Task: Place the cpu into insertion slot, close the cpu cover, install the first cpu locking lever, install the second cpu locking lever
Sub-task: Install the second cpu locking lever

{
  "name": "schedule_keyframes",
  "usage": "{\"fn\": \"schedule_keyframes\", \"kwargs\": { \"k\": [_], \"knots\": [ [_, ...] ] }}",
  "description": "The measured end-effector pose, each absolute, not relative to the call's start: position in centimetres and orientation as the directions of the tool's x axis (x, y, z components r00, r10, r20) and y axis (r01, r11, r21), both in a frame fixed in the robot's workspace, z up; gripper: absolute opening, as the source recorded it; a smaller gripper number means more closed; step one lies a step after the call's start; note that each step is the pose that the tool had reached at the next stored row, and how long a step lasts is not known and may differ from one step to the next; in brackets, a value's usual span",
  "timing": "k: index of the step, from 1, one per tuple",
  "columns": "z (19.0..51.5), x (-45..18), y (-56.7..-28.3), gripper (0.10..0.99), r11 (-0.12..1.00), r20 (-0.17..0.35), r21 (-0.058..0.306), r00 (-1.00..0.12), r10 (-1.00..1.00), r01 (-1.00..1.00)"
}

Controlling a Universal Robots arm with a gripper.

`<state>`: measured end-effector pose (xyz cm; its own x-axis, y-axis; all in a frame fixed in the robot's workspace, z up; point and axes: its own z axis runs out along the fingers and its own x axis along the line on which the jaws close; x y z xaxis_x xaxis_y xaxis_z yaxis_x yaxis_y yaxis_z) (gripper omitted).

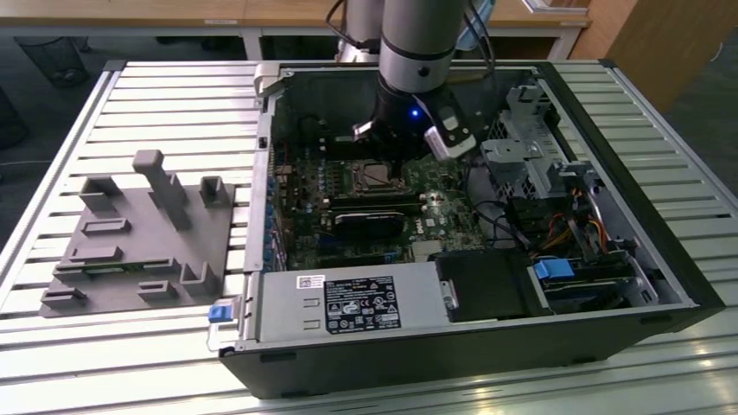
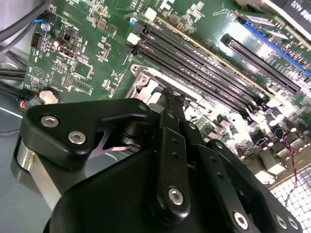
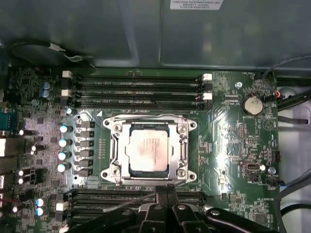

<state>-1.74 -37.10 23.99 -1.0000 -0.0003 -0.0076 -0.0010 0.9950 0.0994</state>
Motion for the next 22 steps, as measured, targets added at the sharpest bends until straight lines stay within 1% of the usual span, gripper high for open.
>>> {"fn": "schedule_keyframes", "kwargs": {
  "k": [7,13,14,17,22],
  "knots": [
    [24.0,-1.7,-38.1,0.106,0.995,-0.008,0.1,-1.0,0.0,-0.001],
    [23.9,-2.7,-38.2,0.106,0.995,-0.008,0.103,-1.0,0.0,-0.001],
    [23.9,-2.8,-38.2,0.106,0.994,-0.008,0.109,-1.0,0.0,-0.001],
    [23.8,-3.0,-38.3,0.106,0.99,-0.008,0.141,-1.0,0.001,0.0],
    [23.8,-3.4,-38.6,0.106,0.987,-0.008,0.16,-1.0,0.002,0.001]
  ]
}}
